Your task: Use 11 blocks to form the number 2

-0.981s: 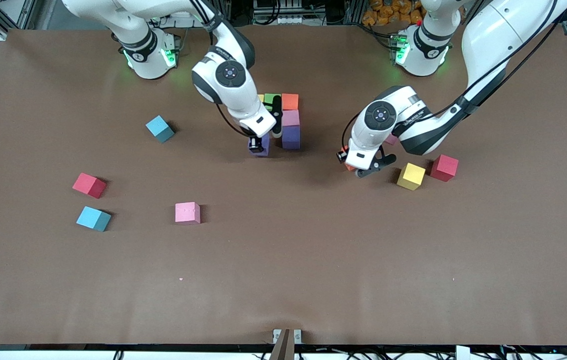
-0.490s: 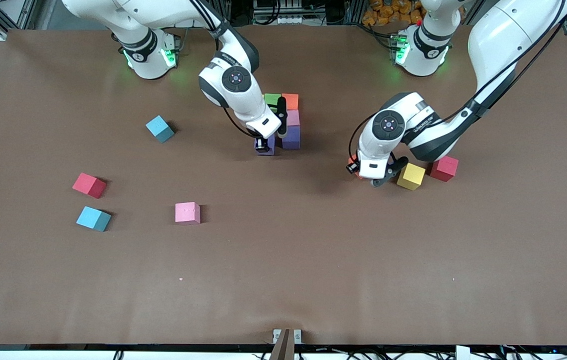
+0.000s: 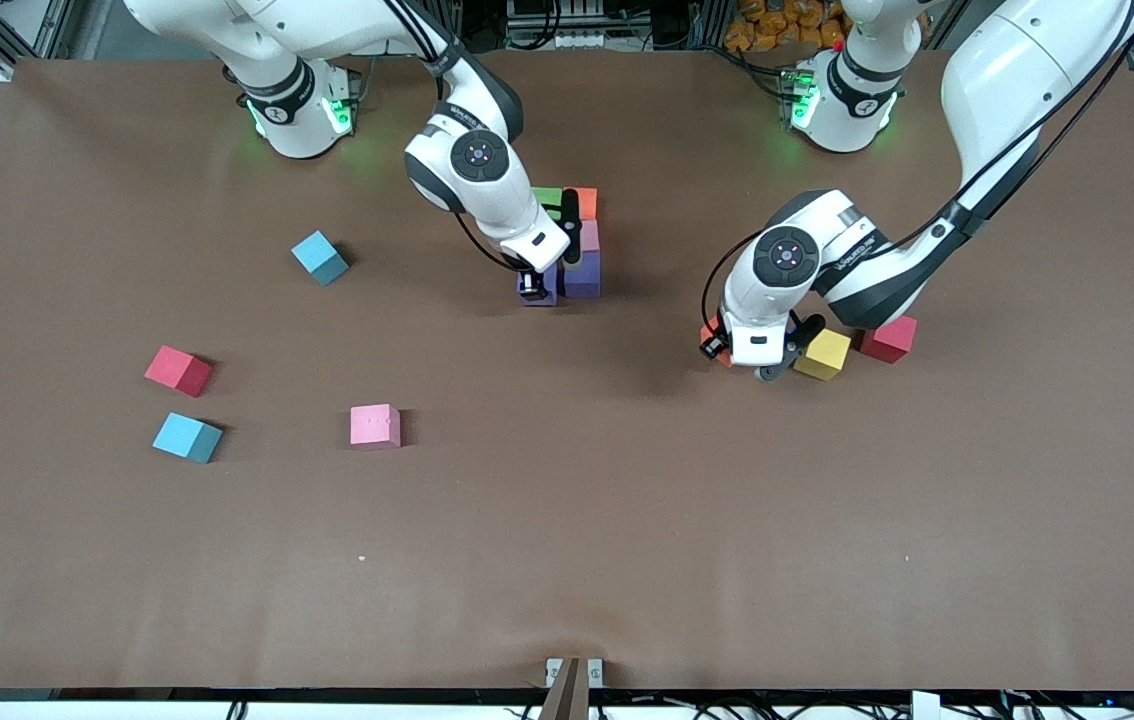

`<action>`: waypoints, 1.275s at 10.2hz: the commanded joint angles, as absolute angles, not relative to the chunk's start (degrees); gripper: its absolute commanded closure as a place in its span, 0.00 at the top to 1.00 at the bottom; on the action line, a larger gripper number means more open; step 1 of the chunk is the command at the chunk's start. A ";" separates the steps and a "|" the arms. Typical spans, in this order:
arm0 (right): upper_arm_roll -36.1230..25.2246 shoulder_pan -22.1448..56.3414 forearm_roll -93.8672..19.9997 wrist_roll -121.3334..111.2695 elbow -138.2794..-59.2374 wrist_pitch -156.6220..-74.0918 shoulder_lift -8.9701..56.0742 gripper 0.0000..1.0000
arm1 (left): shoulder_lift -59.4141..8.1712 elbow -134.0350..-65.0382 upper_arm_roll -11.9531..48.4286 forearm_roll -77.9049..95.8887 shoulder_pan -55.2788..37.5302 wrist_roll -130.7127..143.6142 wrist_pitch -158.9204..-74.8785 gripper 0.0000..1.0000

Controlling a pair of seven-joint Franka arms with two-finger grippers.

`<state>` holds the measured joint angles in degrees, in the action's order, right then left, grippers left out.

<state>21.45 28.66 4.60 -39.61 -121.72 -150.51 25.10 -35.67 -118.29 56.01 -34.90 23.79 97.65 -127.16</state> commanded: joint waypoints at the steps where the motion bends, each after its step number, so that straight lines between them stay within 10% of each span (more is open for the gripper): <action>1: 21.97 28.65 4.13 -39.99 -120.76 -151.61 26.63 0.56 | -34.98 -117.69 55.90 -35.60 23.55 100.19 -126.30 0.39; 13: 23.29 29.18 3.96 -38.14 -120.85 -151.08 26.80 0.55 | -35.51 -116.98 55.90 -35.51 23.38 102.48 -126.30 0.39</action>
